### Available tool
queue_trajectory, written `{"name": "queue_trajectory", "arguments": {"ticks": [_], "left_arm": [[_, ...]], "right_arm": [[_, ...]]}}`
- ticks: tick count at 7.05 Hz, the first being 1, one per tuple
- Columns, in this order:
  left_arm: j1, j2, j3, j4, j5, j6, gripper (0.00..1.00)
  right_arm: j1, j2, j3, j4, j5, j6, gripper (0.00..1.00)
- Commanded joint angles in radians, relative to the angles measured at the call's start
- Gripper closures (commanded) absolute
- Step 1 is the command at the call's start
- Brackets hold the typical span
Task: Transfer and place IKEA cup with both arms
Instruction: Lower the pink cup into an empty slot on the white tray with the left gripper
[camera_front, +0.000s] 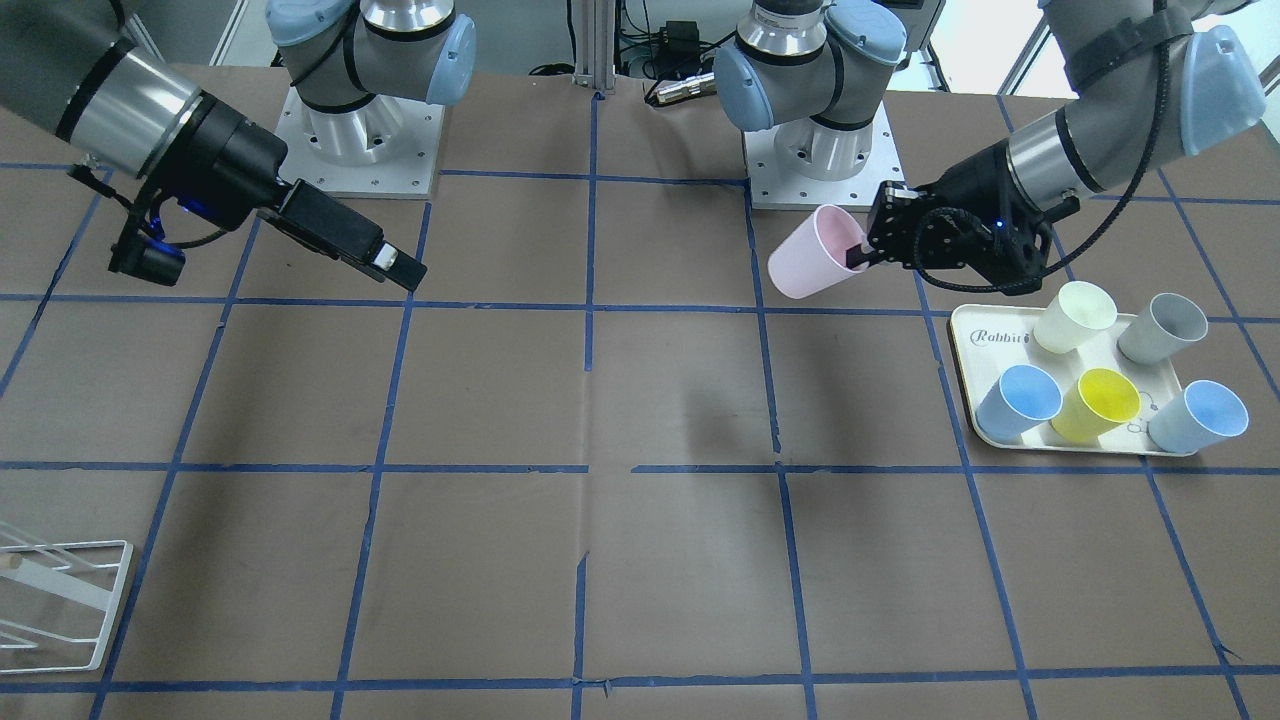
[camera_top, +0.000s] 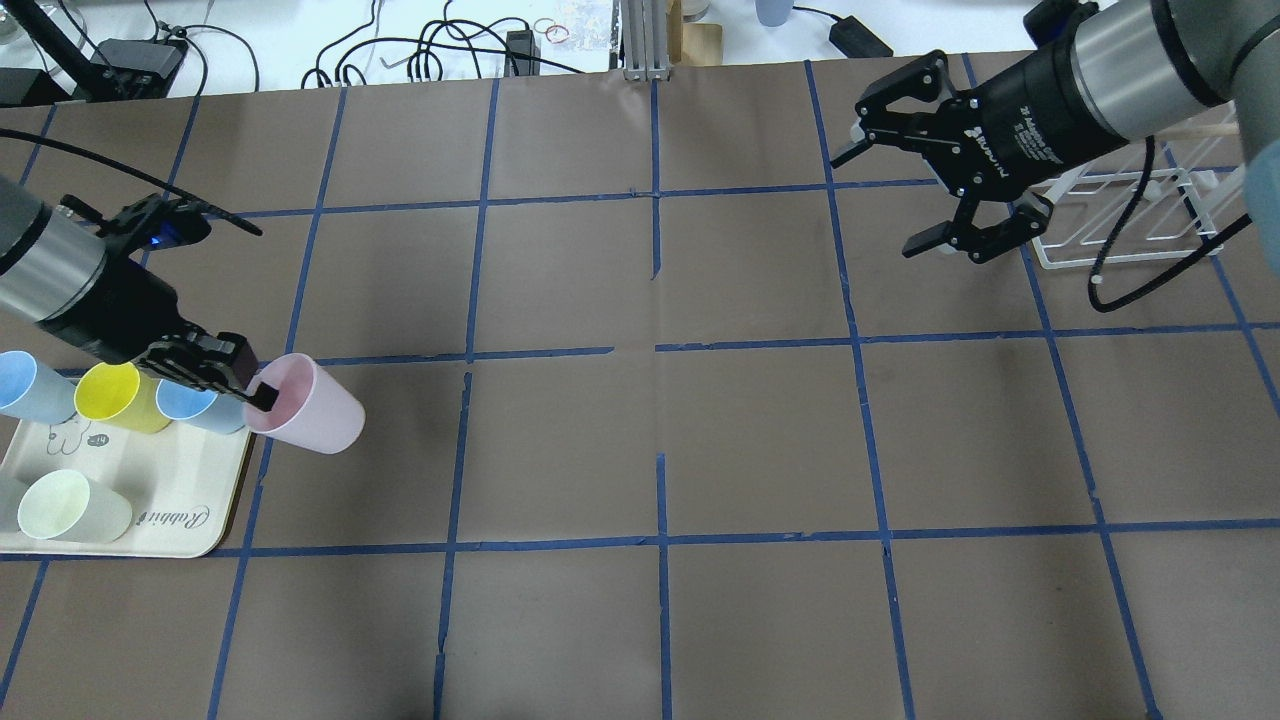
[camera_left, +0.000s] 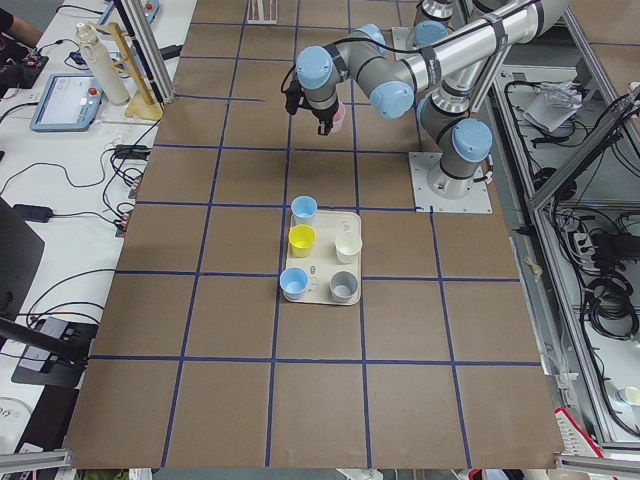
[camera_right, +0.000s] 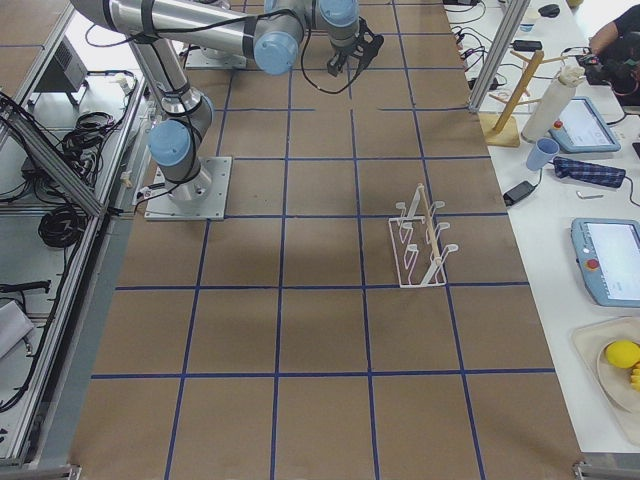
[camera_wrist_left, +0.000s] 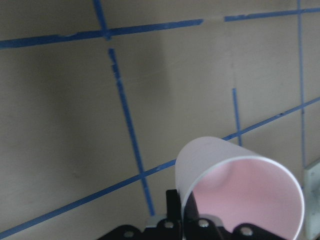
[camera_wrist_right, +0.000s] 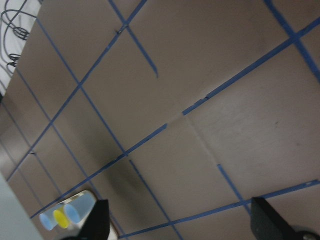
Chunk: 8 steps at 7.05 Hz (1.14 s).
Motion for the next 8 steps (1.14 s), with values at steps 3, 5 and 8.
{"name": "queue_trajectory", "arguments": {"ticks": [3, 5, 8], "left_arm": [[0.282, -0.052, -0.072, 0.255, 0.141, 0.391, 1.00], [0.328, -0.133, -0.081, 0.335, 0.140, 0.433, 1.00], [0.336, -0.184, -0.130, 0.431, 0.140, 0.520, 1.00]], "right_arm": [[0.025, -0.070, 0.001, 0.084, -0.393, -0.204, 0.00], [0.110, -0.050, 0.006, 0.081, -0.540, -0.364, 0.00], [0.174, -0.044, 0.037, 0.078, -0.546, -0.383, 0.00]]}}
